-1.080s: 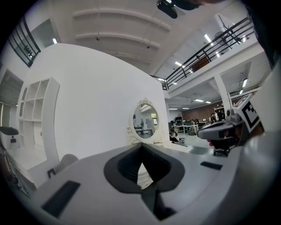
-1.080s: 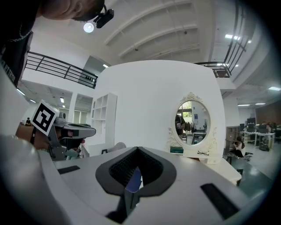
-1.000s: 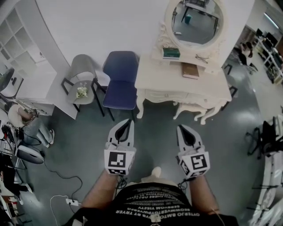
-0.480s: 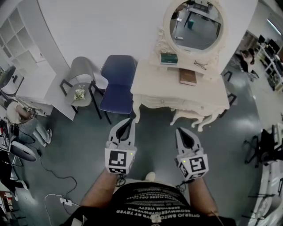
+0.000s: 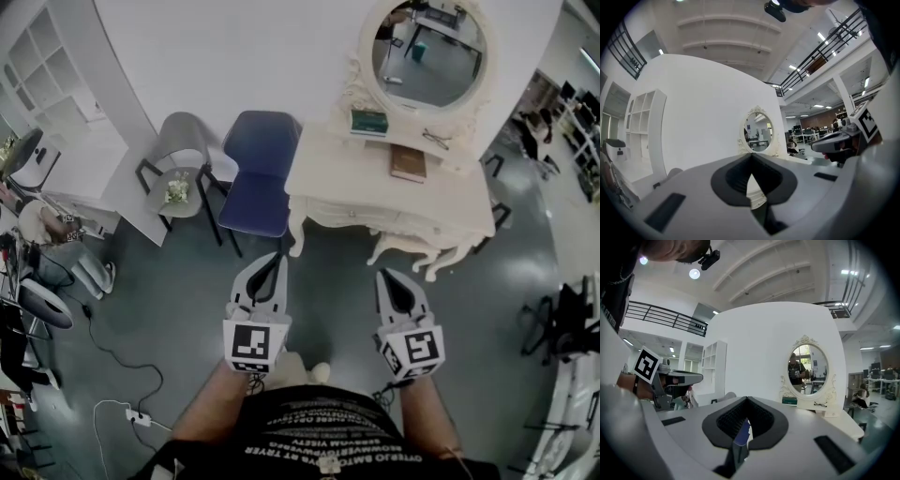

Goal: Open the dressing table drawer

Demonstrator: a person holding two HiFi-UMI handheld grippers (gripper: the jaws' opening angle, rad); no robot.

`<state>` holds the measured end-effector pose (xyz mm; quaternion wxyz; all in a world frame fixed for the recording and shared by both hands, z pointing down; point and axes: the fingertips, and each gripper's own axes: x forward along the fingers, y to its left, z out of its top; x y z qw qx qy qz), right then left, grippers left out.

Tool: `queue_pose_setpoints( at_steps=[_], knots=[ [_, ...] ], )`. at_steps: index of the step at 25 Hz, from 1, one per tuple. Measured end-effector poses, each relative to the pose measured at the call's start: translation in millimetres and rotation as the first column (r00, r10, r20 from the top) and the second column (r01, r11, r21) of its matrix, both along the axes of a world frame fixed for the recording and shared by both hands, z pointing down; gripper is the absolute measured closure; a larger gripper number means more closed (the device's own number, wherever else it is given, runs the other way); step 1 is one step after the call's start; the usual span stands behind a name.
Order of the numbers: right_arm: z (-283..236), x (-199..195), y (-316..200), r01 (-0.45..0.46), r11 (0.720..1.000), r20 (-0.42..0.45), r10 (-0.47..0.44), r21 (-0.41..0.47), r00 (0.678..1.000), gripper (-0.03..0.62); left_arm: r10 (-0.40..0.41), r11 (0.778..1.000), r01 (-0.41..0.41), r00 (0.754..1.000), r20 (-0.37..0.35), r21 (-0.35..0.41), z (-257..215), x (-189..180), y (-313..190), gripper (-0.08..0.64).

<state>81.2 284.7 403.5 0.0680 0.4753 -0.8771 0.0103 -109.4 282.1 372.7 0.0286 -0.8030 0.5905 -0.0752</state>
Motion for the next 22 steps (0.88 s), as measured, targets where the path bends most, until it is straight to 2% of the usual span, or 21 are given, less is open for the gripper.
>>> queue_pose_setpoints(
  at_steps=[8,13,17,22],
  knots=[
    [6.3,-11.2,-6.0,-0.003,1.000,0.003,0.003,-0.014,1.000,0.591,0.061,0.998,-0.060,0.998,0.022,-0.035,9.7,3.5,-10.3,0.557],
    [4.3,-16.5,-20.7,-0.010,1.000,-0.010,0.010,-0.006,1.000,0.591,0.059,0.998,-0.059,0.998,-0.009,-0.012,5.1,1.9,-29.3,0.557],
    [5.6,-16.6,-34.2,-0.023,1.000,-0.009,0.023,-0.007,1.000,0.591,0.060,0.998,-0.060,0.997,0.037,0.005,3.8,-2.1,-43.1,0.557],
    [5.6,-21.1,-51.9,-0.026,1.000,-0.028,0.026,-0.005,0.999,0.591,0.031,0.997,-0.034,0.999,0.042,0.064,-3.2,-6.6,-61.6,0.557]
  ],
)
